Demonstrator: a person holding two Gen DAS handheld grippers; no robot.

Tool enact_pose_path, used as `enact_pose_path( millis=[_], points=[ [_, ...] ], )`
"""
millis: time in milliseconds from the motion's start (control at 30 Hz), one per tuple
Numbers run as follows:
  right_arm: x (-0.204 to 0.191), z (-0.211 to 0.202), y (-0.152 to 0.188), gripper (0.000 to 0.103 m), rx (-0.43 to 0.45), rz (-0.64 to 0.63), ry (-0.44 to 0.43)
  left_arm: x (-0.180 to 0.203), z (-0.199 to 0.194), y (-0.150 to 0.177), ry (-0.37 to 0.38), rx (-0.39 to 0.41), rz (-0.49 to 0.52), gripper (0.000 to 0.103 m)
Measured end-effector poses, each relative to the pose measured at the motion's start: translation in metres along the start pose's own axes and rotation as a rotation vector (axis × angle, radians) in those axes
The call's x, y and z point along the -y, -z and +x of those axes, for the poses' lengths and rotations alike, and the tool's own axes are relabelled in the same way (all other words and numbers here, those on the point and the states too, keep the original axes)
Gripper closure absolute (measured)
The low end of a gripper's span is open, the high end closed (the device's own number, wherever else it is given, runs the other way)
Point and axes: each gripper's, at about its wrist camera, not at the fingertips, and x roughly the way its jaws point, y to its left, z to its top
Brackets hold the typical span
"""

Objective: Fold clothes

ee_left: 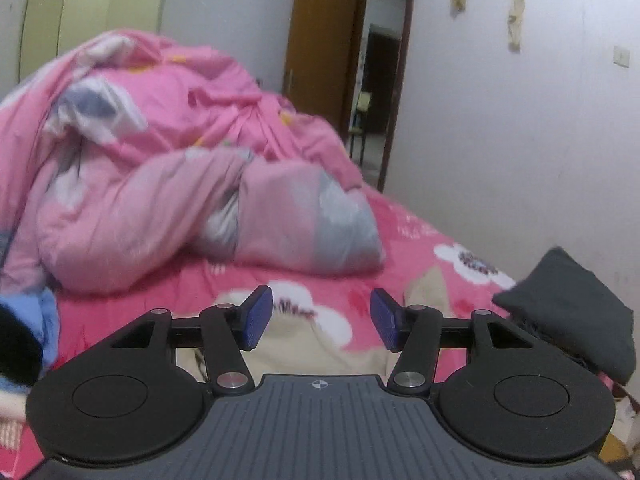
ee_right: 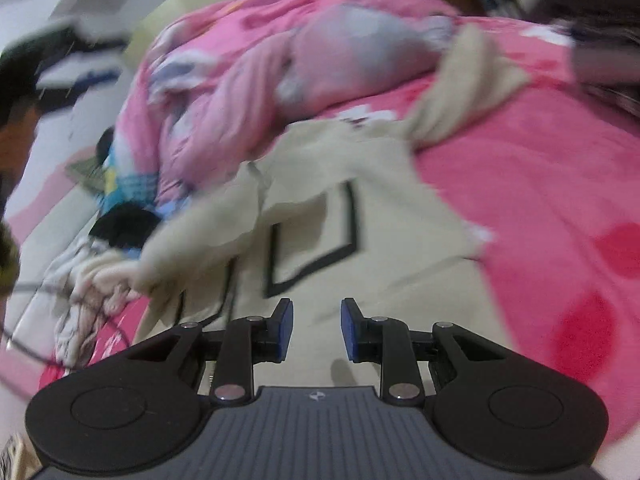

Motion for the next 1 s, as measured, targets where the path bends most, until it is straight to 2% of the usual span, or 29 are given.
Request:
enact_pose_path(
  millis=[100, 300, 367, 433, 533, 600, 667, 733, 833, 1000],
  points=[
    [0.012, 0.001, -0.001, 0.073, -0.004, 0.037, -0.008, -0.028, -0.041, -0.006, -0.095, 0.053, -0.003, 0.048],
    [-0.016, 0.029, -0.018, 0.072, -0.047, 0.005, -0.130, -0.100, -0.140, 0.010, -0.450, 0.151, 0.073, 0.038],
    [-0.029, 0.042, -0.024, 0.068, -0.077, 0.026, -0.186, -0.126, -0.155, 0.032, -0.507, 0.112, 0.065, 0.036],
    [-0.037, 0.062, -0.027, 0.068, -0.132, 0.103, -0.272, -0.147, -0.153, 0.062, -0.504, 0.026, 0.045, 0.036],
    [-0.048, 0.102, -0.026, 0.067, -0.240, 0.254, -0.372, -0.165, -0.118, 0.125, -0.450, -0.117, 0.027, 0.037],
    [-0.054, 0.131, -0.020, 0.067, -0.317, 0.370, -0.392, -0.166, -0.086, 0.166, -0.402, -0.201, 0.032, 0.038],
    [-0.058, 0.153, -0.016, 0.067, -0.355, 0.434, -0.369, -0.165, -0.054, 0.203, -0.360, -0.271, 0.053, 0.041],
    [-0.059, 0.169, -0.016, 0.066, -0.344, 0.474, -0.298, -0.164, -0.025, 0.220, -0.350, -0.293, 0.098, 0.042],
    [-0.054, 0.185, -0.017, 0.066, -0.321, 0.529, -0.239, -0.172, 0.004, 0.223, -0.325, -0.269, 0.097, 0.042],
    [-0.055, 0.205, -0.023, 0.067, -0.261, 0.570, -0.154, -0.172, 0.029, 0.230, -0.360, -0.229, 0.111, 0.043]
  ],
)
